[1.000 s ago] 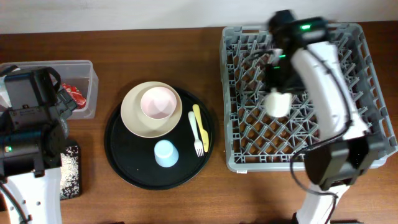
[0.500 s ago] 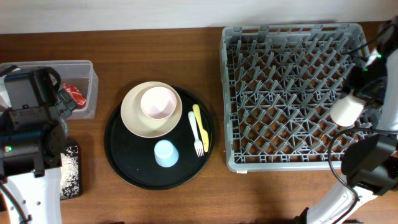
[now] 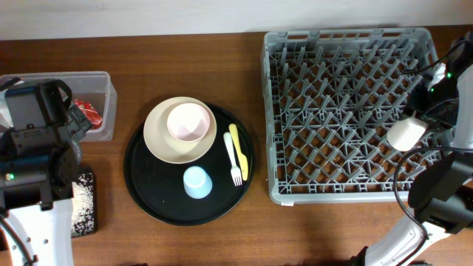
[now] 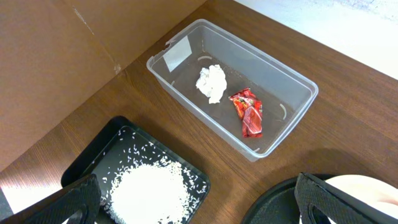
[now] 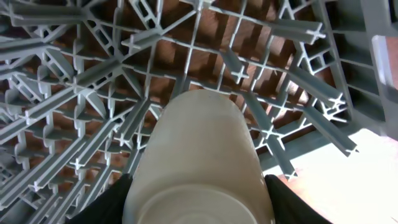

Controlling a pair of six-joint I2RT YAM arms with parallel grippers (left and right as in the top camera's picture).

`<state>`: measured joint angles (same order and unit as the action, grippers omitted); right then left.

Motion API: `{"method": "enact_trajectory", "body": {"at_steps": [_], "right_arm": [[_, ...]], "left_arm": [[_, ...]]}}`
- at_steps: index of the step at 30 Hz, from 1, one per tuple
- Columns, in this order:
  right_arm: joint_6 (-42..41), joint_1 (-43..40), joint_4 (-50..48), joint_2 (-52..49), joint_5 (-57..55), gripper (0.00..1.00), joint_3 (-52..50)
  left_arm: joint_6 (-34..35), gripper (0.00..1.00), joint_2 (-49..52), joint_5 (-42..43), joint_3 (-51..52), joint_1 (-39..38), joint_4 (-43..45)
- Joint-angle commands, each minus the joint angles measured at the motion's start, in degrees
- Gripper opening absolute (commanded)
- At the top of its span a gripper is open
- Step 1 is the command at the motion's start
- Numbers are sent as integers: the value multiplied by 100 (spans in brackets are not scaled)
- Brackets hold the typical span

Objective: Sort waste into correct bins and load items into the dishwasher rack
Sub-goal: 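Carry the white cup over the rack and lower it onto the pegs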

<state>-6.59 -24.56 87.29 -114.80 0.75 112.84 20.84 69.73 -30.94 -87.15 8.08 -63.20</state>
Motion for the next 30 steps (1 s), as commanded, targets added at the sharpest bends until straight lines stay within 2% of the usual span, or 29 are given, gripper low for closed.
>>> {"method": "enact_trajectory", "body": {"at_steps": [1, 6, 14, 30], "right_arm": [[83, 22, -127, 96, 57, 52, -101], [343, 22, -647, 96, 446, 52, -520], [343, 22, -890, 96, 466, 51, -684], [538, 210, -713, 98, 483, 50, -299]], "left_arm": [[79, 99, -33, -83, -48, 24, 11], [79, 99, -33, -83, -48, 24, 11], [79, 99, -33, -83, -48, 24, 11], [79, 99, -33, -83, -48, 24, 11]]}}
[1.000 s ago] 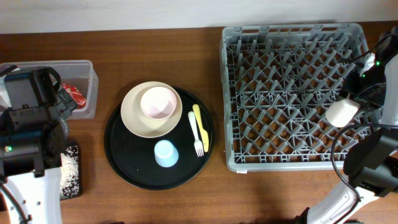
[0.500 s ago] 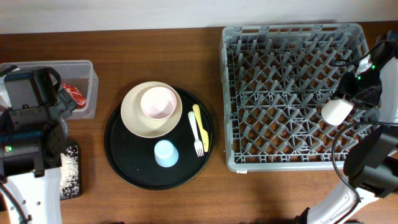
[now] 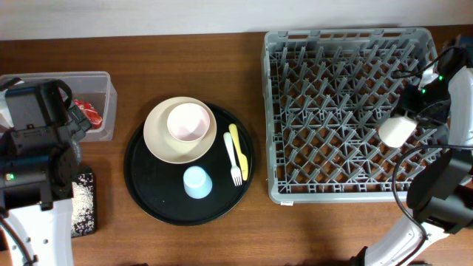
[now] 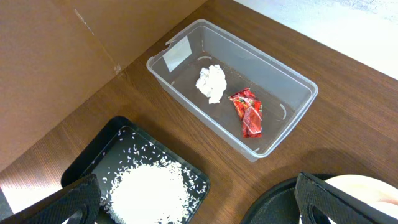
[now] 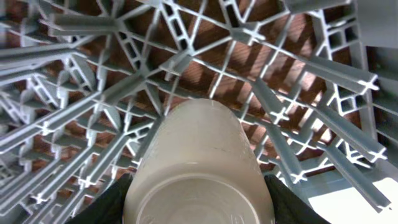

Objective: Sort waste into correct bins and load items into the dishwasher rack
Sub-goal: 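Carry the white cup over the rack and lower it onto the pegs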

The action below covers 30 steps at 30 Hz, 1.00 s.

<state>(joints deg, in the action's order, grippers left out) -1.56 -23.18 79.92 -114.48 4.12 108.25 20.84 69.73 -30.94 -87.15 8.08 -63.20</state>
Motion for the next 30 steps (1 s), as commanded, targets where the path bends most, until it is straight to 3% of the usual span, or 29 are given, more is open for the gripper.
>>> {"method": "enact_trajectory", "body": {"at_steps": [1, 13, 14, 16, 19, 25, 27, 30], "right_arm": [[74, 72, 20, 66, 149, 50, 160], [118, 70, -337, 66, 125, 50, -476], [116, 70, -326, 66, 129, 54, -487], [114, 66, -256, 68, 129, 73, -442], [116, 61, -240, 136, 127, 80, -433], [118, 68, 83, 616, 254, 81, 39], [446, 164, 391, 1080, 968, 80, 341], [588, 955, 717, 1829, 1220, 79, 352]], "left_arm": [[79, 99, -33, -83, -48, 24, 11], [79, 99, -33, -83, -48, 24, 11], [79, 99, -33, -83, -48, 24, 11], [79, 99, -33, -81, -48, 24, 11], [79, 99, -33, -83, -48, 24, 11], [79, 99, -33, -83, -48, 24, 11], [79, 99, -33, -83, -48, 24, 11], [79, 99, -33, -81, -48, 24, 11]]}}
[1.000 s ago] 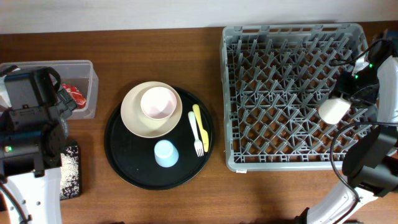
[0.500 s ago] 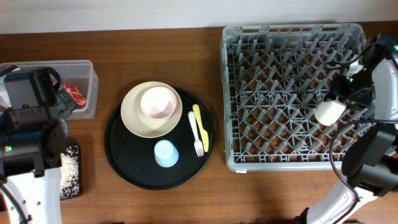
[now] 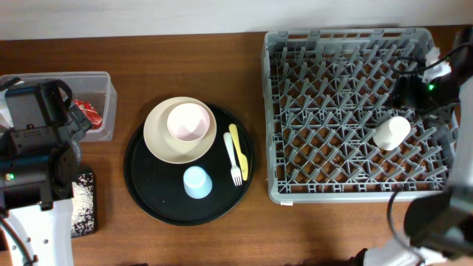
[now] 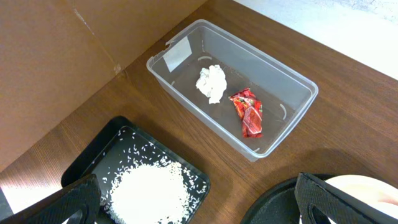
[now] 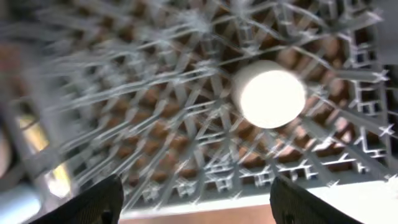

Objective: Sort waste into correct bins and load items into the dishwasher rack
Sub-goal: 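Carry the white cup over the rack and lower it onto the pegs, then move the right gripper back to the tray and grasp the light-blue cup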

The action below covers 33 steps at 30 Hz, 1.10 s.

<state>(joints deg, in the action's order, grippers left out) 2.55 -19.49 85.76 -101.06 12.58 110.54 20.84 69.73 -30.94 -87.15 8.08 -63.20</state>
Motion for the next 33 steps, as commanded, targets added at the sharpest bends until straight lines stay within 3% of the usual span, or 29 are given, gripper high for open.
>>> {"method": "enact_trajectory", "body": {"at_steps": [1, 6, 9, 12, 18, 21, 27, 33], "right_arm": [[177, 1029, 195, 629, 372, 79, 122], [-138, 3394, 166, 660, 374, 80, -118], [-446, 4767, -498, 503, 363, 80, -570], [-1005, 5777, -1808, 155, 328, 81, -1283], [-1377, 6852, -3641, -647, 55, 87, -2118], [-1825, 7311, -3729, -973, -1012, 88, -2118], [-2282, 7611, -4168, -1054, -1912, 88, -2162], [-2302, 7611, -4406, -1563, -1572, 89, -2162]], "left_arm": [[79, 99, -33, -83, -48, 24, 11], [79, 99, -33, -83, -48, 24, 11], [79, 99, -33, -83, -48, 24, 11], [79, 99, -33, -81, -48, 24, 11], [79, 99, -33, -83, -48, 24, 11], [79, 99, -33, -83, -48, 24, 11], [79, 100, -33, -83, -48, 24, 11], [79, 99, -33, -83, -48, 24, 11]]}}
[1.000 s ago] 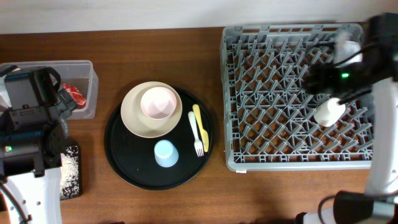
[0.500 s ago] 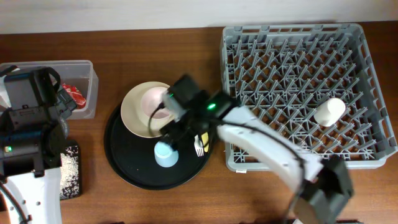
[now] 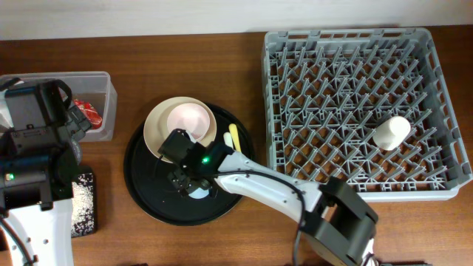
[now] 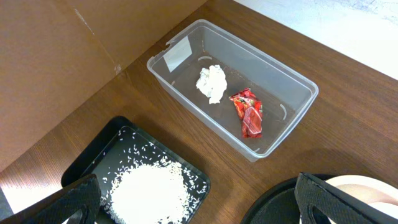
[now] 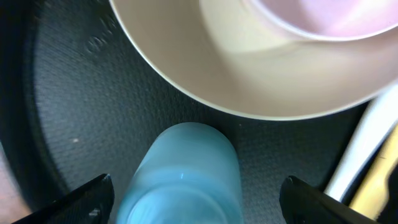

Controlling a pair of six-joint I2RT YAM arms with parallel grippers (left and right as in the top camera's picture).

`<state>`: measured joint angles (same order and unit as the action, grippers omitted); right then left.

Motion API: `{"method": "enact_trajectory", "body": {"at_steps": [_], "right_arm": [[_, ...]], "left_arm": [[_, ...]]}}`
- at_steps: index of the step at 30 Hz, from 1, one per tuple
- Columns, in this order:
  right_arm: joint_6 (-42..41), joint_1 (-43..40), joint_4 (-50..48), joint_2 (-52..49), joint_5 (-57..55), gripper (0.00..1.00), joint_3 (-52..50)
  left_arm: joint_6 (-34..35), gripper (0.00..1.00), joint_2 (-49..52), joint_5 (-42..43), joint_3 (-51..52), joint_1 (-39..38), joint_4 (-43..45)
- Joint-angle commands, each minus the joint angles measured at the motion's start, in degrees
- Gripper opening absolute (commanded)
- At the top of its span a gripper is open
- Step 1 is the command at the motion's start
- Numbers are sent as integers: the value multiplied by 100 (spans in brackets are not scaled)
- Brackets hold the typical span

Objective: Sort waste into correct bins and load items into the dishwasher rack
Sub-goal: 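Move the right gripper back to the tray and grasp the light-blue cup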

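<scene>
My right gripper point(image 5: 199, 200) hangs open over the round black tray point(image 3: 144, 188), one finger on each side of an upside-down blue cup point(image 5: 183, 171) and neither touching it. A cream plate point(image 5: 249, 81) carrying a pink bowl point(image 3: 190, 120) lies just behind the cup. A white fork point(image 5: 354, 158) and a yellow utensil point(image 3: 235, 137) lie to its right. A white cup point(image 3: 390, 133) rests among the tines of the grey dishwasher rack point(image 3: 414, 193). My left gripper point(image 4: 199, 205) is open and empty at the table's left end.
A clear bin point(image 4: 310, 90) holds a white crumpled tissue point(image 4: 211, 82) and a red wrapper point(image 4: 247, 112). A square black tray point(image 4: 93, 158) of rice sits in front of it. My right arm point(image 3: 273, 188) reaches across the table from the rack side.
My right gripper was open above the rack, over the white cup; now it is on the black tray with open fingers either side of the blue cup. The left arm is unchanged.
My right gripper first held the white cup at the rack's right edge, then further in over the tines. After that the cup stood in the rack and the gripper was open above it. Now the gripper is at the blue cup on the tray.
</scene>
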<state>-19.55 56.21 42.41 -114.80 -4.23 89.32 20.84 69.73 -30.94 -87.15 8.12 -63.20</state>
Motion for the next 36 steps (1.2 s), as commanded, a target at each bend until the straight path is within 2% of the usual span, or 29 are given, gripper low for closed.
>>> {"method": "enact_trajectory", "body": {"at_steps": [1, 5, 10, 13, 18, 21, 23, 27, 36], "right_arm": [[-90, 46, -96, -249, 118, 89, -39], [-90, 46, -87, -282, 116, 87, -39], [-92, 46, 98, -282, 118, 79, -39], [-92, 46, 212, -282, 118, 84, -39], [-92, 46, 260, -282, 120, 82, -39], [-90, 44, 260, -282, 212, 77, -39], [-90, 39, 262, -278, 229, 70, -39], [-90, 39, 284, -256, 227, 68, -37], [-90, -42, 590, 702, 227, 67, 0]], "left_arm": [[79, 99, -33, -83, -48, 20, 11], [79, 99, -33, -83, -48, 20, 11], [79, 99, -33, -83, -48, 20, 11], [79, 99, -33, -81, -48, 20, 11], [79, 100, -33, -81, -48, 20, 11], [79, 99, -33, -83, -48, 20, 11], [79, 99, -33, -83, -48, 20, 11], [79, 99, -33, -83, -48, 20, 11], [79, 99, -33, -83, -48, 20, 11]]}}
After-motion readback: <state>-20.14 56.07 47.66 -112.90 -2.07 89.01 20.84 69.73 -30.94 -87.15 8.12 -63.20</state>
